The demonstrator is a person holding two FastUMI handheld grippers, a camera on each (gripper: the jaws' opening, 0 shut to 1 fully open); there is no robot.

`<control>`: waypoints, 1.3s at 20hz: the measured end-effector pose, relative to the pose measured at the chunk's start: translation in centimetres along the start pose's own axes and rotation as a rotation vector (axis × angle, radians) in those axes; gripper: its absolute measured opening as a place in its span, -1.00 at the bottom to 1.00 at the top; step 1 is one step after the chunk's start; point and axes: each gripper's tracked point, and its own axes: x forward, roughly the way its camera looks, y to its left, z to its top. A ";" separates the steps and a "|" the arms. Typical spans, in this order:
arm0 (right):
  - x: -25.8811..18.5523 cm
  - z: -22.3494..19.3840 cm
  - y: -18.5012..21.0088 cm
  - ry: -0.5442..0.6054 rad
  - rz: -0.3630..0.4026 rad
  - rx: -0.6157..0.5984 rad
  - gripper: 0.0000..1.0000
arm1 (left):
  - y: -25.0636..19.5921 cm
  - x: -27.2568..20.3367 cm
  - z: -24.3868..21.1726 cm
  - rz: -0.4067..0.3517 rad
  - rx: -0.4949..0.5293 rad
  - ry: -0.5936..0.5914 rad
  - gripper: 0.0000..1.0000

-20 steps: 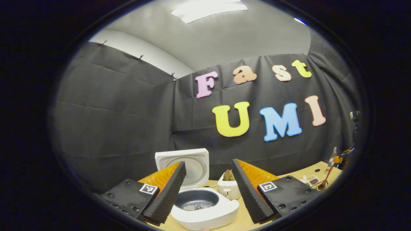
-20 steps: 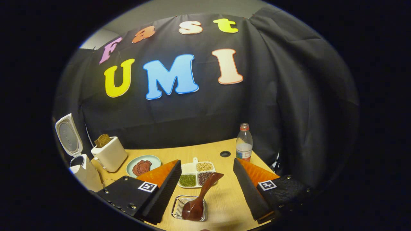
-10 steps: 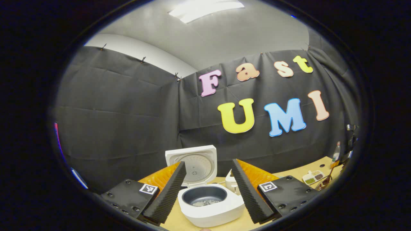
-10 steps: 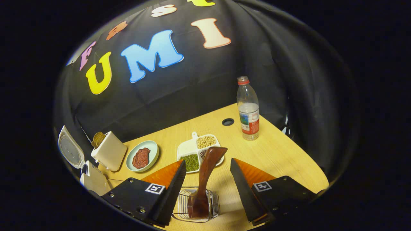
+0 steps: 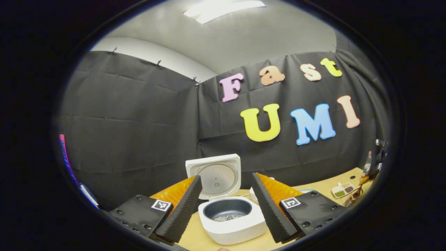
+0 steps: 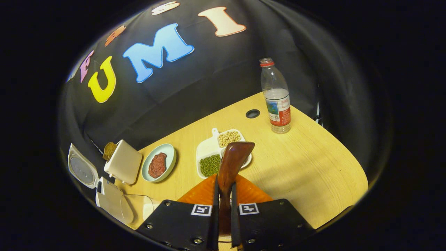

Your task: Close the left gripper, press the button to open the rice cooker; take a wooden spoon from the chopstick holder with the right hand, scoop a spoonful of rice and pour it into the rice cooker, then put the wooden spoon back into the chopstick holder.

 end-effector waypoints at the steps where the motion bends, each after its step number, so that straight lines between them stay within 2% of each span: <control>1: -0.5 0.6 0.0 -0.034 -0.003 -0.024 -0.72 | -0.1 0.0 -0.3 -0.008 0.000 0.002 0.97; 2: -0.9 1.0 0.5 -0.059 0.007 -0.042 -0.87 | -0.1 0.0 -0.3 -0.013 0.003 0.000 0.97; 10: -6.6 4.8 4.3 -0.207 0.012 -0.143 -0.87 | 0.8 1.9 -0.8 -0.071 -0.042 -0.020 1.00; 15: -9.2 5.5 8.5 -0.264 0.060 -0.117 -0.87 | 2.5 3.2 -1.6 -0.096 -0.059 -0.016 1.00; 22: -9.7 2.2 15.5 -0.262 0.151 -0.098 -0.87 | 6.1 4.4 -3.2 -0.100 -0.071 0.006 1.00; 26: -8.3 -1.0 17.9 -0.225 0.154 -0.113 -0.87 | 8.6 4.7 -3.9 -0.087 -0.062 0.013 0.97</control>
